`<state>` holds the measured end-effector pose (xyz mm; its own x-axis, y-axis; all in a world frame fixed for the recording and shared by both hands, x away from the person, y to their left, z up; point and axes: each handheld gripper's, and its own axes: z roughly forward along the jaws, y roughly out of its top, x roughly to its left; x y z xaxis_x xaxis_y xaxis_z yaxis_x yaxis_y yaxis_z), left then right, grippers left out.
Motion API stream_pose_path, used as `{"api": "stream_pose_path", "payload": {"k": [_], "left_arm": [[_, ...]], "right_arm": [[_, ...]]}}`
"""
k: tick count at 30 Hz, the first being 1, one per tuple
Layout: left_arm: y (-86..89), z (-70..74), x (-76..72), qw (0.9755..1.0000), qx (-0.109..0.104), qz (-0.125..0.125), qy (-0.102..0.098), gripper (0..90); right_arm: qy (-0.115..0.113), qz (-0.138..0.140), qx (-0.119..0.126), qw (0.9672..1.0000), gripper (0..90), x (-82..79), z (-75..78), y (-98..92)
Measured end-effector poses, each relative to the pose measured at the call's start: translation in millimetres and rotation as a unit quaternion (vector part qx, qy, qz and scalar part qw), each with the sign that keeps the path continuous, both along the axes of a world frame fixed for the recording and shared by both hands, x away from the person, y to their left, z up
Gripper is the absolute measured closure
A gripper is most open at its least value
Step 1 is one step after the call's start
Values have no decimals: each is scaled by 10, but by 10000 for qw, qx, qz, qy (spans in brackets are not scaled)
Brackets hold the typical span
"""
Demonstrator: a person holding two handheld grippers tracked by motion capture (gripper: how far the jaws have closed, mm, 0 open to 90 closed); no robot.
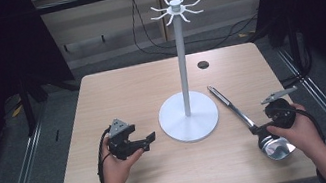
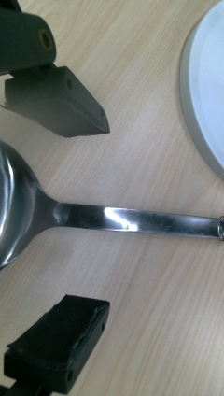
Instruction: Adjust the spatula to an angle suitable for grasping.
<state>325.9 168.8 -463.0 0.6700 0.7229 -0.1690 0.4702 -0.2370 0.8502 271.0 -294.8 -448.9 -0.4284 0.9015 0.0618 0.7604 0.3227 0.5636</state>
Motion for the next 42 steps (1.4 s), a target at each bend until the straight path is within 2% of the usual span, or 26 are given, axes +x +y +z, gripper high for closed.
{"api": "stream_pose_path", "payload": {"k": [4,7,9,17,22,30,42], "left_arm": [[-9,-4,-3,10000,6,-30,16,135],[-2,1,-2,10000,5,-31,-8,136],[8,4,0,10000,1,-42,-13,136],[58,-6,14,10000,-70,67,-4,138],[52,-11,15,10000,-43,79,-13,138],[21,-13,7,10000,68,-43,-32,138],[2,-25,4,9999,70,-69,-24,138]], "right_arm": [[173,57,-66,9998,127,105,1,56],[235,127,-280,9993,131,170,-5,98],[299,149,-335,9989,131,208,-14,121],[570,270,-485,9968,153,342,-88,204],[655,286,-530,9960,186,420,-138,238],[837,365,-645,9937,219,497,-208,300],[1024,412,-852,9902,323,573,-266,363]]}}
